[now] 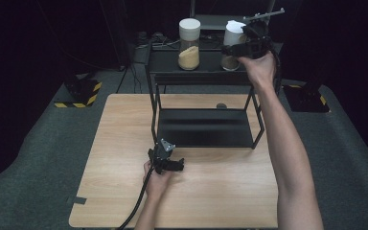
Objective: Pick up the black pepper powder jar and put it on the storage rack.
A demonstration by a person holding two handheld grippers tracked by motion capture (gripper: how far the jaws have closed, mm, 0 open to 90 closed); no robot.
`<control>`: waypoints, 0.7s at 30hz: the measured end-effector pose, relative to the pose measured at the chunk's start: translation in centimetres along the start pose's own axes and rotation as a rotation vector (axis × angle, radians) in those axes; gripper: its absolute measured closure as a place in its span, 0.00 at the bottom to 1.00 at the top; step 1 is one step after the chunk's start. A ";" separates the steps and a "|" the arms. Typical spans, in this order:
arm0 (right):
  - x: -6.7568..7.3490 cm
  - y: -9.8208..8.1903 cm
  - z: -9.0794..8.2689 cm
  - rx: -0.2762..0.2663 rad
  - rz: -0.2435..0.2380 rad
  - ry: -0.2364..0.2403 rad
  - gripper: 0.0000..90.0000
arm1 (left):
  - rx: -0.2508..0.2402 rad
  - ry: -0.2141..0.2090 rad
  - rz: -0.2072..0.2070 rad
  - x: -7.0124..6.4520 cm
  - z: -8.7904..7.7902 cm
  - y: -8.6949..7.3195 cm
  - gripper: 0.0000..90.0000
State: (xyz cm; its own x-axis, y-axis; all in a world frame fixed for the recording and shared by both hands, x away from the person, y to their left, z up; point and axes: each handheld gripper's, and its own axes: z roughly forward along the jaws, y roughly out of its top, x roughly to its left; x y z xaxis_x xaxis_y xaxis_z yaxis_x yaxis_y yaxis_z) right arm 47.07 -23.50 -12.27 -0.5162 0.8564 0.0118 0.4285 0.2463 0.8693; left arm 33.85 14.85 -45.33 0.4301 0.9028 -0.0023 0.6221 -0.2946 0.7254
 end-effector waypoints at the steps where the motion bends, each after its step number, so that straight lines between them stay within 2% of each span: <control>1: 0.0 0.0 0.0 0.000 0.000 0.000 0.18 | 0.000 0.000 0.000 0.0 0.0 0.0 0.04; 4: -1.0 -0.2 -0.4 -0.001 0.011 0.039 0.14 | 0.000 0.000 0.000 0.0 0.0 0.0 0.04; 9: -1.1 -0.4 -0.8 0.004 -0.006 0.052 0.13 | 0.001 -0.001 -0.001 0.0 0.0 0.0 0.04; 11: -0.7 -0.6 -1.2 -0.007 -0.029 0.039 0.14 | 0.001 0.000 0.000 0.0 0.0 0.0 0.04; 21: -1.1 -1.1 -2.6 -0.020 -0.053 0.083 0.13 | 0.001 0.002 0.000 0.0 0.0 0.0 0.04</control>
State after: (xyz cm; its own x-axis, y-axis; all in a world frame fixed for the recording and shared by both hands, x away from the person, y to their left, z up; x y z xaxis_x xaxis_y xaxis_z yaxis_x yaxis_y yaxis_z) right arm 45.23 -25.87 -11.91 -0.5975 0.8019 0.0060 0.3847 0.2801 0.8795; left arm 33.84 14.82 -45.31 0.4291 0.9033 -0.0010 0.6225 -0.2950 0.7249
